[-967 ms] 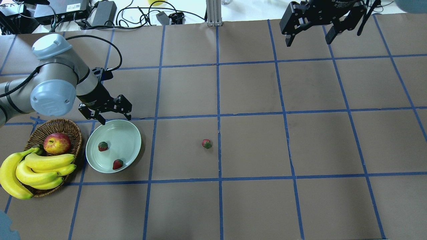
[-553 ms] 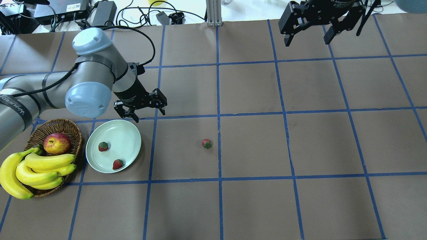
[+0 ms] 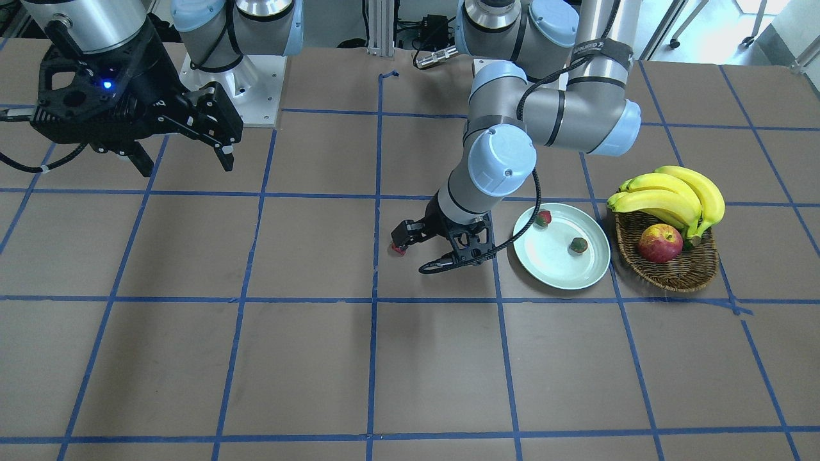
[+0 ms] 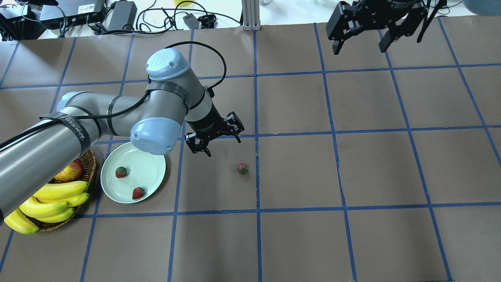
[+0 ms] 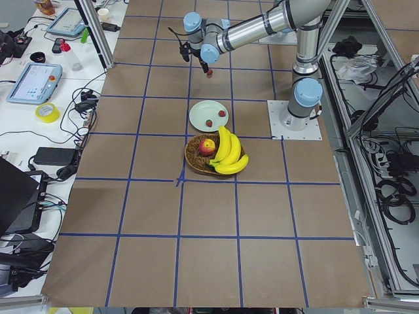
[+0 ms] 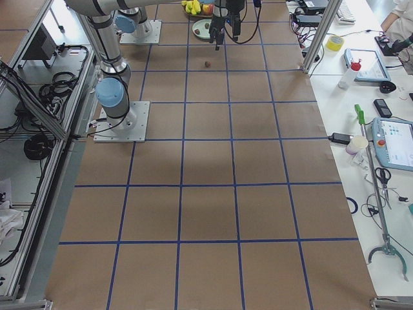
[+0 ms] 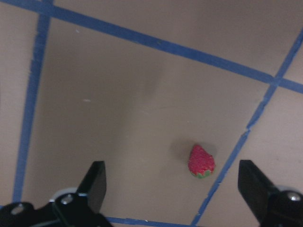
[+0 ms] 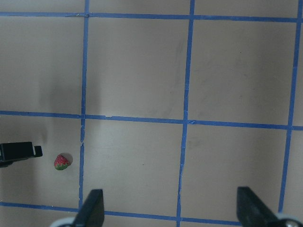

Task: Collect all strawberries into plate
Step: 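Move the left gripper to the last strawberry and grasp it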

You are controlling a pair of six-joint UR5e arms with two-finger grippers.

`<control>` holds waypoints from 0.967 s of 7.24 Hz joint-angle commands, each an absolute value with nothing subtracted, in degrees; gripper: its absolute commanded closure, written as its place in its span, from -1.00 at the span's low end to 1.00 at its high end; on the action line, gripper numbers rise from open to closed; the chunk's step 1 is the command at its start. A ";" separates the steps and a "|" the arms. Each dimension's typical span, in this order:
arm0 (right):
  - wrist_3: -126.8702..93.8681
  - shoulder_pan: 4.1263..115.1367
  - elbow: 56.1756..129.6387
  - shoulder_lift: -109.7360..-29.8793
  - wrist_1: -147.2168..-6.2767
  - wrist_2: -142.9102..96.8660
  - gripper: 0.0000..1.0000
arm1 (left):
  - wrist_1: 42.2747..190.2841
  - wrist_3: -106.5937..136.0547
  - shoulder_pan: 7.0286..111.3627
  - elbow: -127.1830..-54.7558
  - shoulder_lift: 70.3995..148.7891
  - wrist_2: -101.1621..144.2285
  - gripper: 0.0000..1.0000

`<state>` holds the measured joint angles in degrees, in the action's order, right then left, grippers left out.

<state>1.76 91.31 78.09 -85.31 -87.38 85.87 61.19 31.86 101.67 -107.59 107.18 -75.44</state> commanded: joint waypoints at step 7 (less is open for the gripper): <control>1.76 91.32 78.13 -85.25 -87.45 85.87 -1.00 | 52.74 36.57 105.21 -111.62 113.20 -74.62 0.99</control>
<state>1.76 91.32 78.09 -85.29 -87.40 85.87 53.55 36.79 105.18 -111.72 112.87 -74.70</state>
